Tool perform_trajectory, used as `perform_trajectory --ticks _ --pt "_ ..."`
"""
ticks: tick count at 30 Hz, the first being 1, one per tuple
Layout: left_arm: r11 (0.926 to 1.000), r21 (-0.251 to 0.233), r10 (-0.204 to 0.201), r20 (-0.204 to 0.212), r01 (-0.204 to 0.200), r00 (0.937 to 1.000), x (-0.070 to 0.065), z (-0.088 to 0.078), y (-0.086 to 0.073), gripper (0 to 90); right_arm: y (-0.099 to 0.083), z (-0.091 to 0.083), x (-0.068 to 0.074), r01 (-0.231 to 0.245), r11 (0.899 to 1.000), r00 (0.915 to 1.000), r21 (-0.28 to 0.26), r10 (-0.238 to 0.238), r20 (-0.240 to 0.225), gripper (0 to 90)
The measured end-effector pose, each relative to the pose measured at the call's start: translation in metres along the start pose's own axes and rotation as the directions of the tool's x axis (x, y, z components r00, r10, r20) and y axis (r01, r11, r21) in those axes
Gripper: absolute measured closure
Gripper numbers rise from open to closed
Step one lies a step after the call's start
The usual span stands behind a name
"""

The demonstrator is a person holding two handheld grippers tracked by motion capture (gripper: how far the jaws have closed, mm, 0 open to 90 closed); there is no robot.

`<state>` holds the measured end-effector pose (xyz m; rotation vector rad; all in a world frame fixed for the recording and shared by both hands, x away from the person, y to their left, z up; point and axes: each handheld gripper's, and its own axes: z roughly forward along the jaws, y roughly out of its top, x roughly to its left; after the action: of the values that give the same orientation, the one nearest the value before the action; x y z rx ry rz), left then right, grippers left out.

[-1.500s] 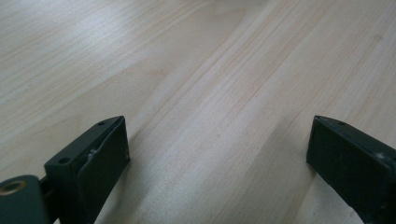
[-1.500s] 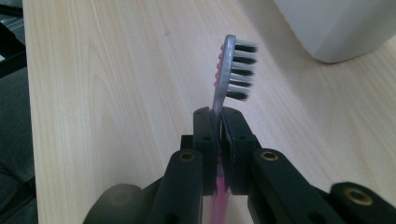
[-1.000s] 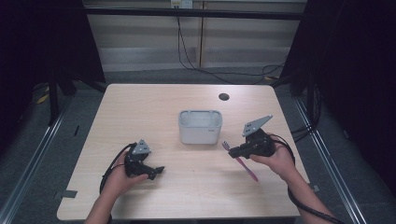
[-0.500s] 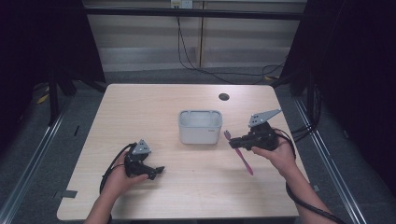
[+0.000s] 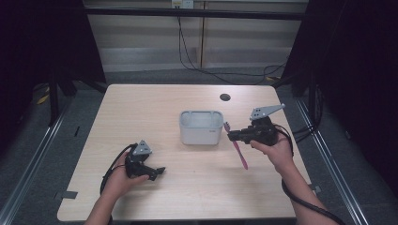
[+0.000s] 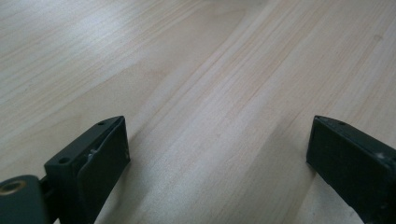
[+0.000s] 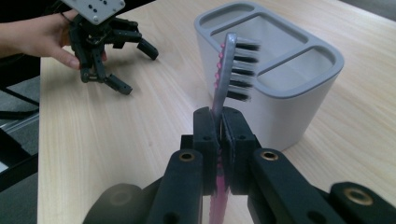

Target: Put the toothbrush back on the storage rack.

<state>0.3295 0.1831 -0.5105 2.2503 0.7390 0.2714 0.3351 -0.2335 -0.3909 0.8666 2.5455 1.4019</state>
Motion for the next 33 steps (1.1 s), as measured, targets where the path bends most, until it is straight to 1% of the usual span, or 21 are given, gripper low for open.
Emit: perform_trajectory --ticks 4,7,13,15,16,20,21,23,24,27,29,33 --pt "1.0 0.0 0.0 0.0 0.0 1.0 0.0 0.0 0.0 5.4 0.002 -0.001 -0.001 -0.014 0.999 0.9997 -0.033 0.015 0.021 85.6" --pt "1.0 0.0 0.0 0.0 0.0 1.0 0.0 0.0 0.0 5.4 0.003 -0.003 -0.002 -0.019 0.998 0.9987 -0.057 0.022 0.047 85.6" --pt "1.0 0.0 0.0 0.0 0.0 1.0 0.0 0.0 0.0 5.4 0.007 -0.008 -0.006 -0.037 0.994 0.9949 -0.106 0.046 0.09 85.6" --pt "1.0 0.0 0.0 0.0 0.0 1.0 0.0 0.0 0.0 5.4 0.008 -0.009 -0.006 -0.039 0.993 0.9938 -0.115 0.051 0.099 85.6" --pt "1.0 0.0 0.0 0.0 0.0 1.0 0.0 0.0 0.0 5.4 0.009 -0.009 -0.006 -0.036 0.993 0.9925 -0.114 0.049 0.112 85.6" --pt "1.0 0.0 0.0 0.0 0.0 1.0 0.0 0.0 0.0 5.4 0.011 -0.009 -0.007 -0.039 0.991 0.9911 -0.125 0.055 0.122 85.6" --pt "1.0 0.0 0.0 0.0 0.0 1.0 0.0 0.0 0.0 5.4 0.012 -0.008 -0.007 -0.035 0.992 0.9895 -0.125 0.052 0.135 85.6" --pt "1.0 0.0 0.0 0.0 0.0 1.0 0.0 0.0 0.0 5.4 0.014 -0.008 -0.007 -0.036 0.99 0.9888 -0.138 0.055 0.139 85.6" --pt "1.0 0.0 0.0 0.0 0.0 1.0 0.0 0.0 0.0 5.4 0.015 -0.008 -0.007 -0.033 0.989 0.9874 -0.141 0.055 0.148 85.6" --pt "1.0 0.0 0.0 0.0 0.0 1.0 0.0 0.0 0.0 5.4 0.019 -0.009 -0.007 -0.031 0.986 0.9858 -0.161 0.057 0.158 85.5" --pt "1.0 0.0 0.0 0.0 0.0 1.0 0.0 0.0 0.0 5.4 0.021 -0.009 -0.007 -0.033 0.985 0.986 -0.167 0.06 0.156 85.6" --pt "1.0 0.0 0.0 0.0 0.0 1.0 0.0 0.0 0.0 5.4 0.026 -0.01 -0.007 -0.028 0.982 0.9829 -0.185 0.061 0.174 85.6"
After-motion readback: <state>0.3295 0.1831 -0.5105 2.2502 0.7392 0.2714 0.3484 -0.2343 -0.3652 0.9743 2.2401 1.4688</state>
